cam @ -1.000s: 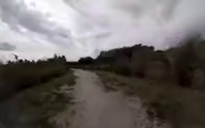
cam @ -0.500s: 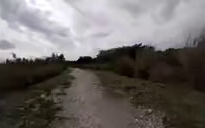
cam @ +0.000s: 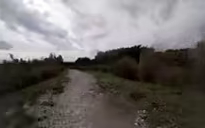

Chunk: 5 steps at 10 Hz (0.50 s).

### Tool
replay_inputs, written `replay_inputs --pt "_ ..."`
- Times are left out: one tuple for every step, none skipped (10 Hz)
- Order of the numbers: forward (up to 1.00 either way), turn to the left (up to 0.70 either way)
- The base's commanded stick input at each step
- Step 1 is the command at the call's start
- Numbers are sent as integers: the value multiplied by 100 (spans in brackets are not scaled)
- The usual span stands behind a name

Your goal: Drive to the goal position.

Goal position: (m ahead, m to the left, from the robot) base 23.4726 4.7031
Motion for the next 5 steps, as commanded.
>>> replay_inputs --pt "85 0" --pt "85 0" --pt "85 0" --pt "85 0" --pt "85 0"
